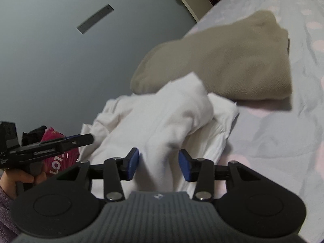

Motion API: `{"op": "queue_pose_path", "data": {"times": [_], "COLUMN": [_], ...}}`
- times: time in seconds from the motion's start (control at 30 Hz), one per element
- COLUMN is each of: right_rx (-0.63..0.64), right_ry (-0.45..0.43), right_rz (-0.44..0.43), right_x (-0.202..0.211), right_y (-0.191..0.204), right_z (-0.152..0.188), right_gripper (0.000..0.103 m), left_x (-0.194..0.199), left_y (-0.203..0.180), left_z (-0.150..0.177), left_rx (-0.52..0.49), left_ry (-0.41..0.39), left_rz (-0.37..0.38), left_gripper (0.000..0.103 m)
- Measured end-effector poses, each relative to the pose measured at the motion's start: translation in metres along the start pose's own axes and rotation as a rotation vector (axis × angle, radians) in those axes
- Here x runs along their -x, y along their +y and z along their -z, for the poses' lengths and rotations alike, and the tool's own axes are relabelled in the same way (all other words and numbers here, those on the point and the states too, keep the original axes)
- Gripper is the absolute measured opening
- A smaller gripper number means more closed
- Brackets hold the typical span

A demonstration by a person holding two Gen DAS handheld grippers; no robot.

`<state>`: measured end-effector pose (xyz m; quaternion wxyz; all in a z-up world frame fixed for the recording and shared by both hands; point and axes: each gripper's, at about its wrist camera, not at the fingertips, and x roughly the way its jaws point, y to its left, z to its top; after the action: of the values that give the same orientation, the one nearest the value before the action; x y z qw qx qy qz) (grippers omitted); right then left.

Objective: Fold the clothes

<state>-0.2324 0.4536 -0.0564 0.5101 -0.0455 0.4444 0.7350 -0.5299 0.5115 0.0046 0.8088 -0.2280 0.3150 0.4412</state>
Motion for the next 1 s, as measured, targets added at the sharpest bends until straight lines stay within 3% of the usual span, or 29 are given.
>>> {"op": "queue_pose_path", "data": {"times": [0.13, 0.23, 0.37, 0.5, 0.57, 0.67, 0.73, 0.87, 0.93, 1.0], "right_rx": [-0.084, -0.152, -0.244, -0.374, -0.416, -0.32, -0.176, 0.111, 0.207, 0.221], "right_ry": [-0.026, -0.017, 0.006, 0.024, 0.03, 0.013, -0.013, -0.039, -0.017, 0.006], "right_rz": [-0.001, -0.032, -0.063, -0.097, -0.117, -0.081, -0.043, 0.07, 0.141, 0.172], "right_x": [0.007, 0.003, -0.012, -0.028, -0.035, -0.037, -0.035, -0.038, -0.047, -0.054], "right_y": [-0.017, -0.026, -0.039, -0.056, -0.061, -0.049, -0.031, 0.002, 0.01, 0.008], "right_z": [-0.015, -0.023, -0.028, -0.031, -0.034, -0.049, -0.059, -0.061, -0.057, -0.053], "right_gripper": [0.052, 0.059, 0.059, 0.06, 0.051, 0.03, 0.024, 0.022, 0.022, 0.022], "left_x": [0.027, 0.039, 0.039, 0.022, 0.015, 0.006, 0.0, -0.004, -0.007, -0.008], "left_y": [-0.006, -0.014, -0.027, -0.03, -0.026, -0.021, -0.017, -0.017, -0.017, -0.016], "left_z": [0.001, 0.003, 0.01, 0.026, 0.03, 0.035, 0.038, 0.037, 0.038, 0.039], "left_rx": [-0.01, -0.01, -0.079, -0.107, -0.093, -0.072, -0.061, -0.067, -0.065, -0.055], "left_ry": [-0.032, -0.016, 0.048, 0.139, 0.152, 0.171, 0.182, 0.199, 0.205, 0.203], "left_rz": [-0.025, 0.002, 0.044, 0.036, 0.026, 0.011, 0.002, -0.004, -0.008, -0.011], "left_gripper": [0.047, 0.047, 0.035, 0.033, 0.033, 0.032, 0.032, 0.031, 0.028, 0.026]}}
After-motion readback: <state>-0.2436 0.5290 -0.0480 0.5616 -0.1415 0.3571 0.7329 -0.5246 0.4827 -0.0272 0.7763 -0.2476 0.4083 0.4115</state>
